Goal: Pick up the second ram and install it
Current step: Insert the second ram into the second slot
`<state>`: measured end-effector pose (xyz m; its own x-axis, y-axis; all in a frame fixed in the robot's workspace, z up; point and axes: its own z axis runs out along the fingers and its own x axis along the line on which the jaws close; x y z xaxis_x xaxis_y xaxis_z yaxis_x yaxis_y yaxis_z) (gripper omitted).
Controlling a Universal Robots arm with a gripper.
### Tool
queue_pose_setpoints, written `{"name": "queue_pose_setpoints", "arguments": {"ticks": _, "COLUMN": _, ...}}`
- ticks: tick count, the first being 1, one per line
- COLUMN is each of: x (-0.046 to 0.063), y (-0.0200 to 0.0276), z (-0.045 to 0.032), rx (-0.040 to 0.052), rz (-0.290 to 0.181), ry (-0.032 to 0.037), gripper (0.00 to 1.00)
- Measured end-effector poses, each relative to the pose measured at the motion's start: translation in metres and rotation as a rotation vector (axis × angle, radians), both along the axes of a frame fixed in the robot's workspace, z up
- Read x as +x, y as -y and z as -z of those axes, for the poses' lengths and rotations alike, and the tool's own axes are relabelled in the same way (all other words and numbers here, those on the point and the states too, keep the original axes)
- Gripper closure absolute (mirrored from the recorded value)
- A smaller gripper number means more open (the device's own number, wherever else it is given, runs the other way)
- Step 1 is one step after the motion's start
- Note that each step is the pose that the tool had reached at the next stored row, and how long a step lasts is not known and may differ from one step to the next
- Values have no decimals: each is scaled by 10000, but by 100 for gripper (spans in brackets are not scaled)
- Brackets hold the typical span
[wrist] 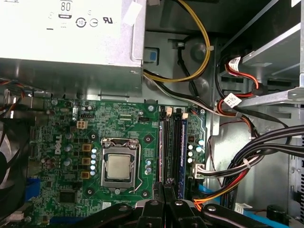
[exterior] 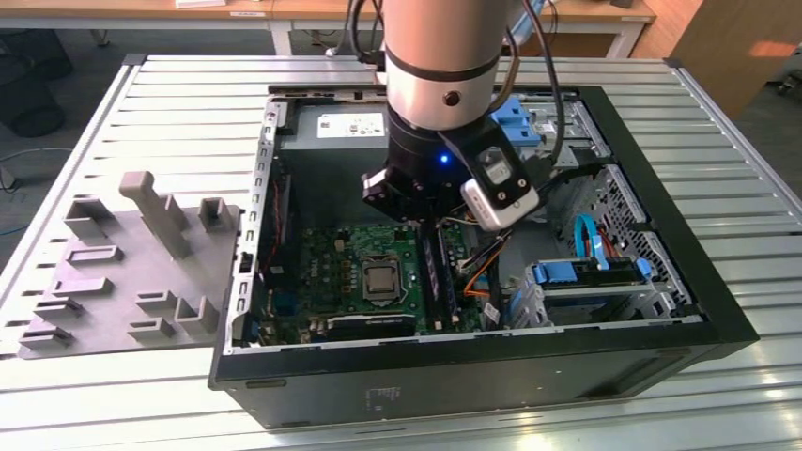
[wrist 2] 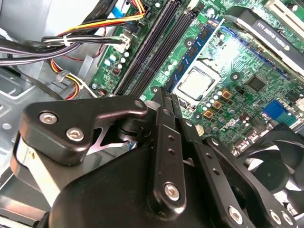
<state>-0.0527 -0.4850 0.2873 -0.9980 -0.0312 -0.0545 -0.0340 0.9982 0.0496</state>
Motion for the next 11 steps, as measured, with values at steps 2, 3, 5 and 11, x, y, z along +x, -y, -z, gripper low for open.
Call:
{"name": "queue_pose_setpoints", "arguments": {"ticks": 2, "x": 2, "y": 0, "z": 11, "rx": 0, "rz": 77, "ry": 0, "gripper": 88}}
{"name": "queue_pose_setpoints", "arguments": {"ticks": 3, "x": 2, "y": 0, "z": 18, "rx": -1, "rz": 106, "ry": -1, "gripper": 88}}
{"name": "queue_pose_setpoints", "arguments": {"ticks": 5, "x": 3, "y": 0, "z": 23, "rx": -5, "rz": 143, "ry": -2, "gripper": 88}}
{"name": "queue_pose_setpoints", "arguments": {"ticks": 11, "x": 3, "y": 0, "z": 62, "rx": -2, "rz": 179, "ry": -1, "gripper": 88}}
